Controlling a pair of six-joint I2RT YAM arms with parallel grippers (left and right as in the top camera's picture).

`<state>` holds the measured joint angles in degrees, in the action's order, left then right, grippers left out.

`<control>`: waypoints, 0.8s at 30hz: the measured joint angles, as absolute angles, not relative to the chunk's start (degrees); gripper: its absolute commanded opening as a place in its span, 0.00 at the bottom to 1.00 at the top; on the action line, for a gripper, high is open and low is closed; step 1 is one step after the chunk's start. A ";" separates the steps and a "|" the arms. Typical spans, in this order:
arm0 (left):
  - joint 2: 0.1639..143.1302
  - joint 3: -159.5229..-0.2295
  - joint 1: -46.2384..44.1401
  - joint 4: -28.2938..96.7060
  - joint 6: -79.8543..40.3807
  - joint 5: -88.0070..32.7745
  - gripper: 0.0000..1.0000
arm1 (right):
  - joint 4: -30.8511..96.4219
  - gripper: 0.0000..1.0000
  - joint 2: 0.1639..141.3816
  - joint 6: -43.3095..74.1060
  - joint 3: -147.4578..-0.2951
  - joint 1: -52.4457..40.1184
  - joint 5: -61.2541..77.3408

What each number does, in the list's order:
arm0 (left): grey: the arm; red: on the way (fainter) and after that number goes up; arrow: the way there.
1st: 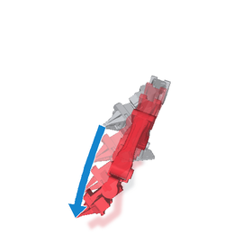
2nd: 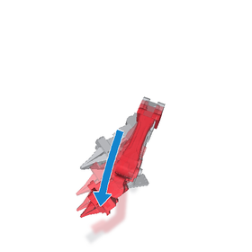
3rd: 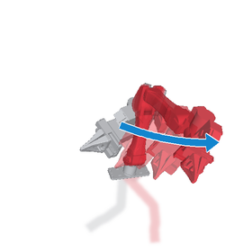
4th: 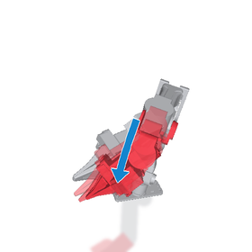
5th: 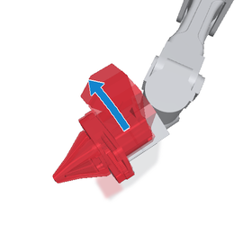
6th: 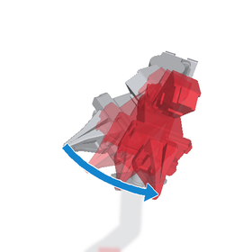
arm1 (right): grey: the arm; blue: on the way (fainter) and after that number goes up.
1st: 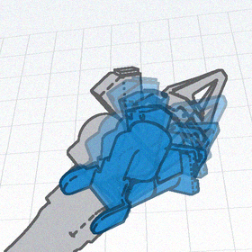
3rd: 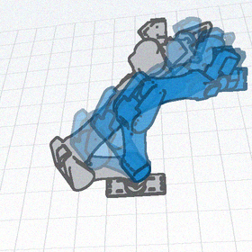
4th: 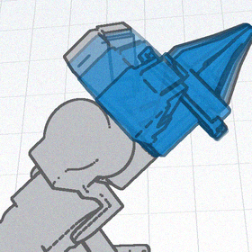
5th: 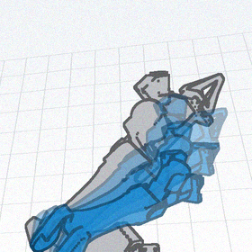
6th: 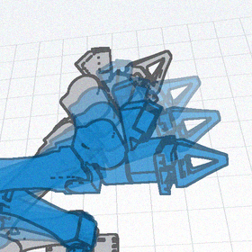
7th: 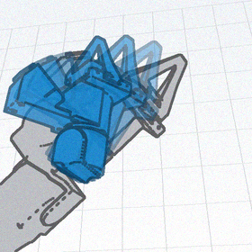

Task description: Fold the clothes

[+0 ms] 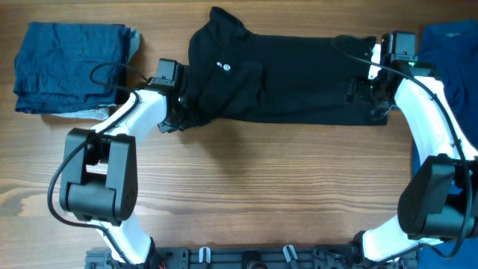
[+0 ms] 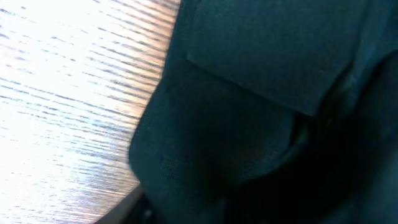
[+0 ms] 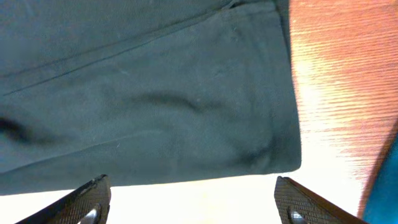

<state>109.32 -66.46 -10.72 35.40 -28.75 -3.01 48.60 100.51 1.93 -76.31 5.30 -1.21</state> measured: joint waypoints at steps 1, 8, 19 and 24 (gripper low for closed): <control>109.32 -66.52 -10.79 35.40 -28.64 -3.05 0.46 | 49.58 0.79 100.51 2.20 -76.31 5.30 -0.38; 109.32 -66.61 -10.79 35.99 -28.64 -2.61 0.47 | 48.77 0.70 103.68 4.25 -74.46 5.50 1.02; 109.32 -66.65 -10.79 36.75 -27.97 -1.06 0.12 | 40.56 0.30 113.32 5.45 -72.40 9.23 -0.25; 109.56 -66.67 -10.94 36.93 -27.33 1.45 0.04 | 40.60 0.13 114.24 6.22 -73.36 9.43 -0.67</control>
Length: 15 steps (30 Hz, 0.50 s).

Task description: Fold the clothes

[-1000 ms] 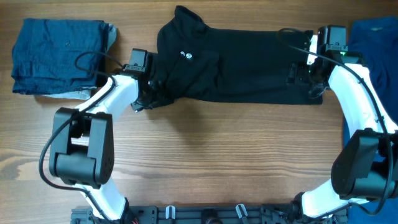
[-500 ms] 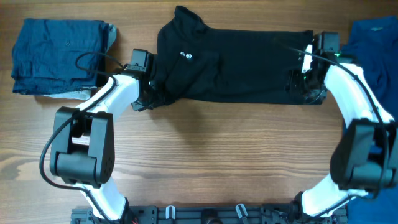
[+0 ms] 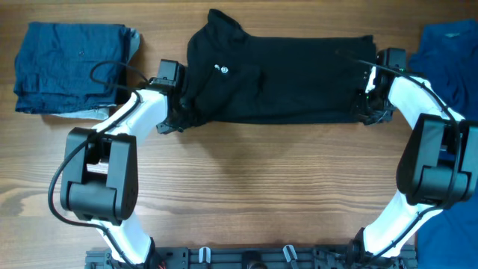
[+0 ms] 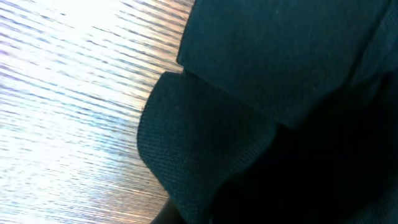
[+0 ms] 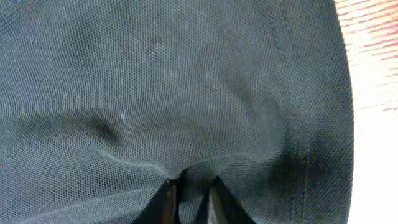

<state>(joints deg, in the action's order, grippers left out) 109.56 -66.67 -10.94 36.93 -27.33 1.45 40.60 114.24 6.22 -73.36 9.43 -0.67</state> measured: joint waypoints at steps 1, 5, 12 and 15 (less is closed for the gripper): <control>109.56 -66.67 -11.05 36.93 -27.18 2.04 0.04 | 40.62 0.13 114.32 6.22 -73.45 9.43 -0.67; 109.60 -66.94 -11.31 37.30 -24.86 7.38 0.04 | 40.80 0.13 114.54 6.22 -73.71 9.43 -0.67; 111.07 -71.53 -11.33 38.59 -17.19 17.34 0.10 | 40.84 0.13 114.54 6.22 -73.76 9.45 -0.67; 111.07 -72.18 -11.46 38.81 -16.12 20.43 0.11 | 40.84 0.13 114.54 6.22 -73.76 9.45 -0.67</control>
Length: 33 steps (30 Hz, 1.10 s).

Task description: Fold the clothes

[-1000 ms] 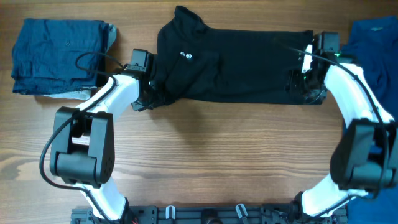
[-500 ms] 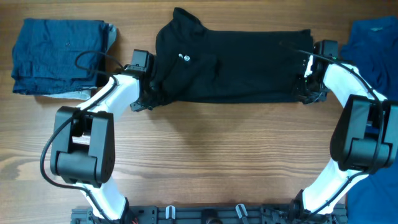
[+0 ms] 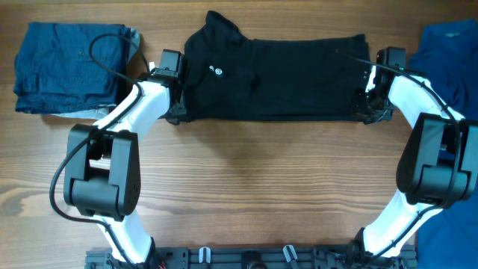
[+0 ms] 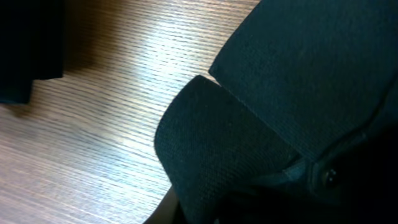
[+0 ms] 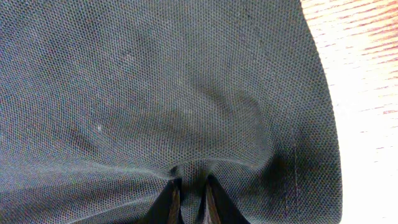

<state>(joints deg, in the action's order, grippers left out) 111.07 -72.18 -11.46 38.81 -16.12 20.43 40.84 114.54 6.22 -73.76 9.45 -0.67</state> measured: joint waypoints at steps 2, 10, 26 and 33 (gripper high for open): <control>111.07 -72.18 -11.64 39.40 -16.08 21.21 0.11 | 40.86 0.13 114.54 6.22 -73.76 9.45 -0.67; 111.07 -72.23 -11.90 39.83 -15.05 26.98 0.13 | 40.88 0.12 114.54 6.22 -73.76 9.45 -0.69; 111.07 -72.27 -11.25 37.47 -7.16 31.86 0.31 | 40.86 0.13 114.54 6.22 -73.76 9.45 -0.67; 111.07 -72.29 -7.44 39.35 -6.87 31.94 0.30 | 40.86 0.17 114.54 6.20 -73.76 9.45 -0.69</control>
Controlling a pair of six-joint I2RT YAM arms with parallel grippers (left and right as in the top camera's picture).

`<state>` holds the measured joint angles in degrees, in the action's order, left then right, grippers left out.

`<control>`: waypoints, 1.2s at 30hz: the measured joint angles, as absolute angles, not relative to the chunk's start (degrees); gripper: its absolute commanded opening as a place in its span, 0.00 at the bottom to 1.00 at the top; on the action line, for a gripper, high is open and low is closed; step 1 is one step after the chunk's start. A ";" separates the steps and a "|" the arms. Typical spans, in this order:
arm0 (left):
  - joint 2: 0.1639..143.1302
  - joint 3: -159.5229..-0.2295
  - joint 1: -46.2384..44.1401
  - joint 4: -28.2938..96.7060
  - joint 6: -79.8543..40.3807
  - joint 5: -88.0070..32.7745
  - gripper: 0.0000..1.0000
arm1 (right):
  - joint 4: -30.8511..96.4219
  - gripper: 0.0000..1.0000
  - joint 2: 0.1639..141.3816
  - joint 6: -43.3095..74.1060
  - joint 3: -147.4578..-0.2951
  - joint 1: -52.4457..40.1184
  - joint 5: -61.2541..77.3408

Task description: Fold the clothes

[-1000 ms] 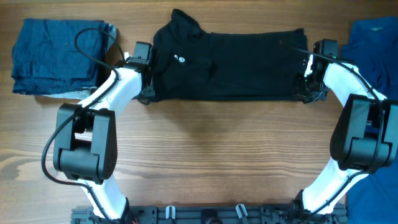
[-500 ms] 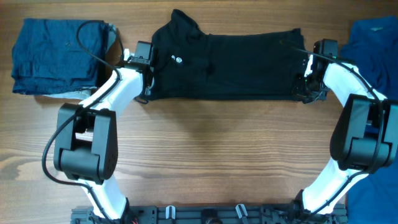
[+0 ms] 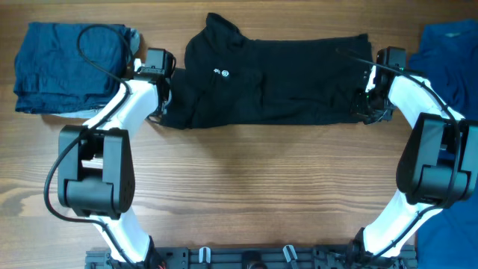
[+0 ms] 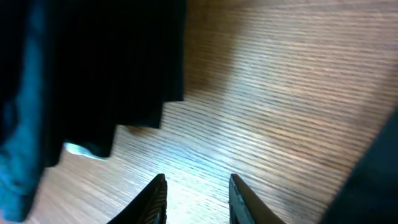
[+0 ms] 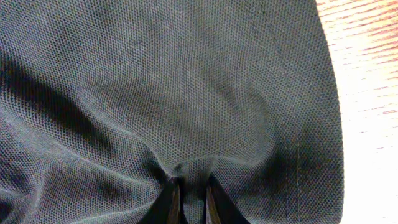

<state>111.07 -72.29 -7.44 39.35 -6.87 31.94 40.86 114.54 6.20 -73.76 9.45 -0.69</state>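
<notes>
A black shirt (image 3: 276, 78) lies spread lengthwise across the far part of the table. My right gripper (image 3: 367, 104) is shut on the shirt's right hem; in the right wrist view its gripper (image 5: 189, 194) pinches a small fold of the black mesh cloth (image 5: 186, 93). My left gripper (image 3: 155, 103) stands beside the shirt's left end. In its own view the left gripper (image 4: 197, 190) is open over bare wood, with nothing between the fingers. The shirt shows only as a dark edge (image 4: 373, 174) at the right.
A folded dark blue garment (image 3: 71, 66) sits at the far left, close to my left wrist, and fills the left of the left wrist view (image 4: 93, 68). More blue cloth (image 3: 448, 45) lies at the table's right edge. Wooden table (image 3: 246, 194) in front.
My left gripper was shut on the shirt's left end; now it is open and has moved a little to the left, off the cloth. The right gripper still holds the right hem.
At first my left gripper held the shirt's left end while the right one hung open over the right hem. Then the right gripper was shut on that hem, and the shirt lay straighter between both. Now the left end lies released on the table.
</notes>
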 measured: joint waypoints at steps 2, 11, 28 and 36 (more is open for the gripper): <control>111.07 -72.29 -7.55 39.53 -7.14 30.35 0.29 | 40.84 0.23 114.56 6.17 -73.78 9.47 -0.71; 102.13 -82.24 -10.26 41.67 -12.73 12.25 0.18 | 48.51 0.64 116.49 6.00 -79.77 10.33 1.72; 118.19 -82.46 -10.28 43.90 -13.67 1.39 0.08 | 37.95 0.19 110.98 5.13 -70.59 10.35 4.29; 118.19 -82.46 -5.89 43.64 -13.67 4.36 0.05 | 31.07 0.25 108.84 4.89 -64.60 10.09 1.48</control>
